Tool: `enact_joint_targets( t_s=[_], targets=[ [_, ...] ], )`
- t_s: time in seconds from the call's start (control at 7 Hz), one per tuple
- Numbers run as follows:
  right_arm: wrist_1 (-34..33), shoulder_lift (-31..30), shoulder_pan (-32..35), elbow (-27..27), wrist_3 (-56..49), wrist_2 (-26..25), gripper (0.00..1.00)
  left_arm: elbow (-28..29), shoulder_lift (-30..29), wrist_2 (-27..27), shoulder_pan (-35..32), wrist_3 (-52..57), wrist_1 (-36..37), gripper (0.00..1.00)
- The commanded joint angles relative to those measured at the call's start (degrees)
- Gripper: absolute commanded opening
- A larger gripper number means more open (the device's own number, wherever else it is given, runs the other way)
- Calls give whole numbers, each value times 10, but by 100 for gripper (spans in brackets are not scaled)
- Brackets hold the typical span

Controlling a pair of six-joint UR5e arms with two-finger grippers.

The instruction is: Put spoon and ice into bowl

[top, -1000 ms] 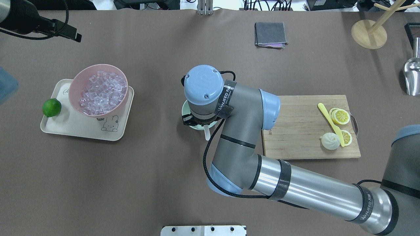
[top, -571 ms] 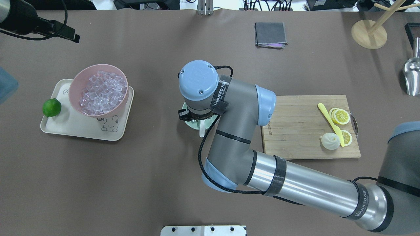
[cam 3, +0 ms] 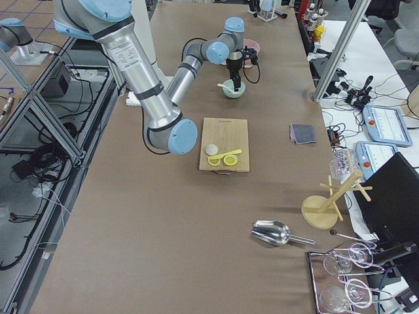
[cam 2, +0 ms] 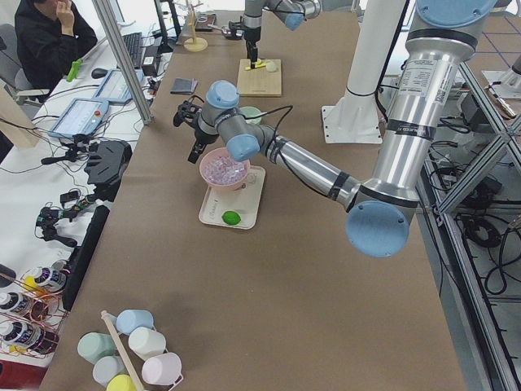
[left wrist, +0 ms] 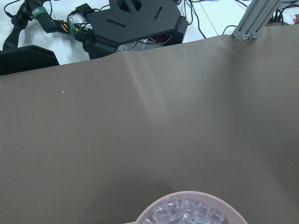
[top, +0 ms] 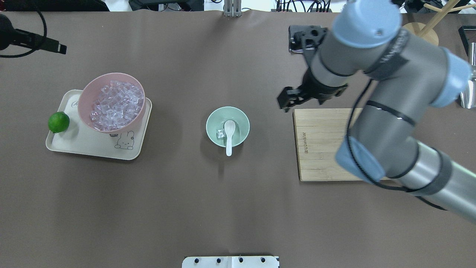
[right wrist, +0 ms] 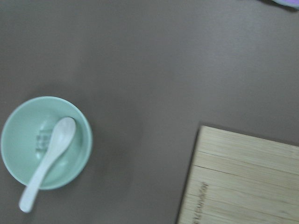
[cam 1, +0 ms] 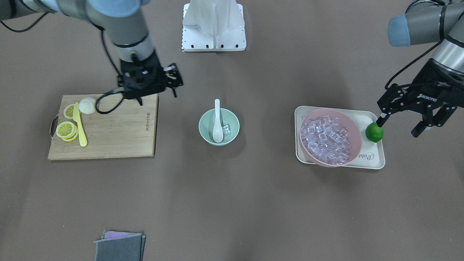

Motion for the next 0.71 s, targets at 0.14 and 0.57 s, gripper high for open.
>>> enact_joint_targets(
  t_s=[0.14,0.57],
  targets=[
    [4,-183,127,60,-148,31,100,41,69,54,-3,0,-135,98],
    [5,-260,261,3,-282,54,100,54,102,33,-32,143,3,98]
  ],
)
